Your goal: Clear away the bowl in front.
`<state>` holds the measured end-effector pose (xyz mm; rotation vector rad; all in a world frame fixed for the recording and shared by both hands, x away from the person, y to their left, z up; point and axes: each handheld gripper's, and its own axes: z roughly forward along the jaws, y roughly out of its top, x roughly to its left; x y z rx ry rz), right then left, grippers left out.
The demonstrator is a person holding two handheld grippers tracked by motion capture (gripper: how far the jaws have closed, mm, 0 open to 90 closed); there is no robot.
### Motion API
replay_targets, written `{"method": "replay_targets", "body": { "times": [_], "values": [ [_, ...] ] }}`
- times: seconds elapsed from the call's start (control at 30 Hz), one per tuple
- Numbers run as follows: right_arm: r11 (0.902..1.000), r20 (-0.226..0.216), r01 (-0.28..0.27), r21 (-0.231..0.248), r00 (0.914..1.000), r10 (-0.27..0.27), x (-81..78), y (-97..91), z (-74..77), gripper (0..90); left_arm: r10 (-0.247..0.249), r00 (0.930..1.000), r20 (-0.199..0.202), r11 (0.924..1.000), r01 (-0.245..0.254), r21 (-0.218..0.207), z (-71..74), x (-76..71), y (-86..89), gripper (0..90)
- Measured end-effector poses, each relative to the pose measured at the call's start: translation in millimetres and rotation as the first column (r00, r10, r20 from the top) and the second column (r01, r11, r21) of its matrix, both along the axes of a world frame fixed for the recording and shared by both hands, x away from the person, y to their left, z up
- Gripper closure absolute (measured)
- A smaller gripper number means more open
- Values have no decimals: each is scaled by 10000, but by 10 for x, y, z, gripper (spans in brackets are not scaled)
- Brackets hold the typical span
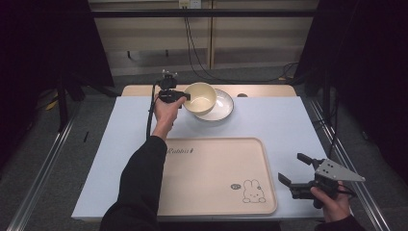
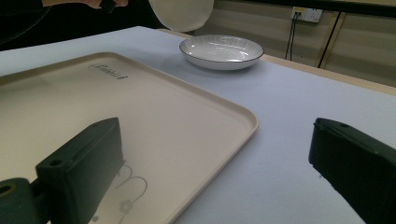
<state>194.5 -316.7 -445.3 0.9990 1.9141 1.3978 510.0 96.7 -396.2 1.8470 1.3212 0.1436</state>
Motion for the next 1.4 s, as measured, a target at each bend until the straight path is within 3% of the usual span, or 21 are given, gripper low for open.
{"method": "replay_targets", "body": {
  "times": [0.8,1.23,1.4],
  "values": [
    [9999,-21,-156,-1,9999,156,16,0,2,28,-1092,9931,433,9938,1099,-145,229,-361,12,833],
    [10000,91,10,-42,10000,-9,19,7,-1,28,-1788,9825,520,9829,1807,-347,285,-599,-174,832],
    [9999,29,-136,-34,9999,136,20,2,1,28,-2224,9737,499,9745,2236,-192,286,-656,-254,832]
  ]
}}
